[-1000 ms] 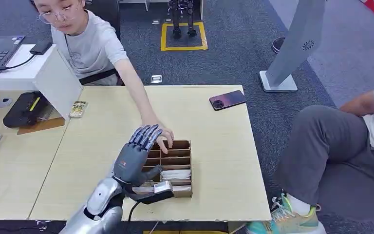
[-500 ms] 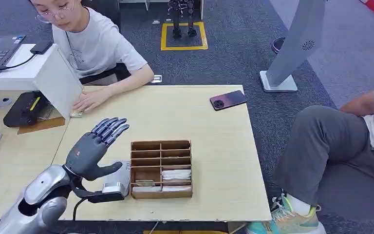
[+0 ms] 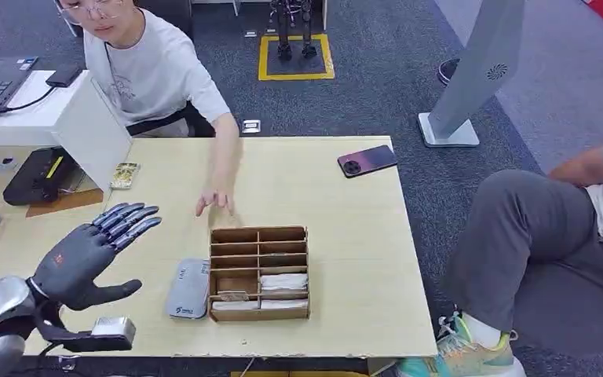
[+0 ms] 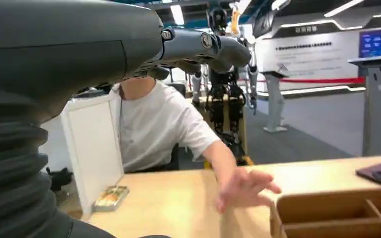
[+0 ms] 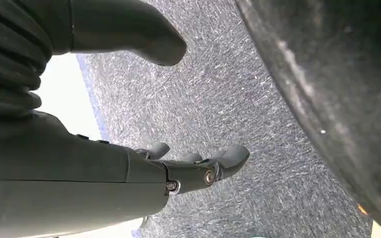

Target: Pass the card to the sensor for recognition and then transmit it.

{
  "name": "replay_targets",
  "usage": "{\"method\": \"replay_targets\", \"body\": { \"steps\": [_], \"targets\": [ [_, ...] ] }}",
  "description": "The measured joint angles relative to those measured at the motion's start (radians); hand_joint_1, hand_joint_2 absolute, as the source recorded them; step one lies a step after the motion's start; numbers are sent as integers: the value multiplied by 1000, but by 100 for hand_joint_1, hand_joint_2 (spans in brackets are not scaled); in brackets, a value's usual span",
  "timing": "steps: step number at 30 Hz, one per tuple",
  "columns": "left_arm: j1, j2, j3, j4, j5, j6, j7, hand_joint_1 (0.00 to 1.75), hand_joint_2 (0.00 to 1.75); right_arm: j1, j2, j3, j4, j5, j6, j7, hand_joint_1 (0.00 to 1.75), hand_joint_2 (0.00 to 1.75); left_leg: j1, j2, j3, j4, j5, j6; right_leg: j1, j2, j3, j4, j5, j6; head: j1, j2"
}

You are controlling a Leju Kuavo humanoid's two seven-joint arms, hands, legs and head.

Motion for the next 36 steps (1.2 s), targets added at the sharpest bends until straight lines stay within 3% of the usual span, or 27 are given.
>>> {"method": "replay_targets", "body": {
  "steps": [4,14,22,25,30,36],
  "targets": [
    [88,8,54,-58,12,-14,-27,0,175,0,0,0,0,1,0,0,0,175,0,-1,-1,0,-1,-1,0,-2,0,0,0,0,0,0],
    [128,10,88,-92,7,-29,-31,0,175,-1,0,0,0,2,0,-1,0,175,0,-1,0,0,-1,-1,0,-2,1,0,0,0,0,0],
    [185,4,80,-98,-124,-5,12,0,175,-1,0,0,0,3,-3,2,0,175,0,-1,0,0,-1,-1,0,-1,0,0,0,0,0,0],
    [180,-19,45,-76,-233,38,55,0,175,-1,0,0,0,6,-5,11,0,175,0,-1,0,0,-1,-1,0,-1,1,-1,0,0,0,0],
    [167,-62,-2,-33,-291,81,95,0,175,-1,0,0,0,11,-6,18,0,175,0,-1,1,0,-1,-1,0,-1,1,-1,0,0,0,0],
    [67,-206,-101,99,-386,116,213,0,175,-2,0,0,0,18,-13,29,0,175,0,-2,1,0,-1,-1,0,-3,2,-1,0,0,0,0]
  ]
}}
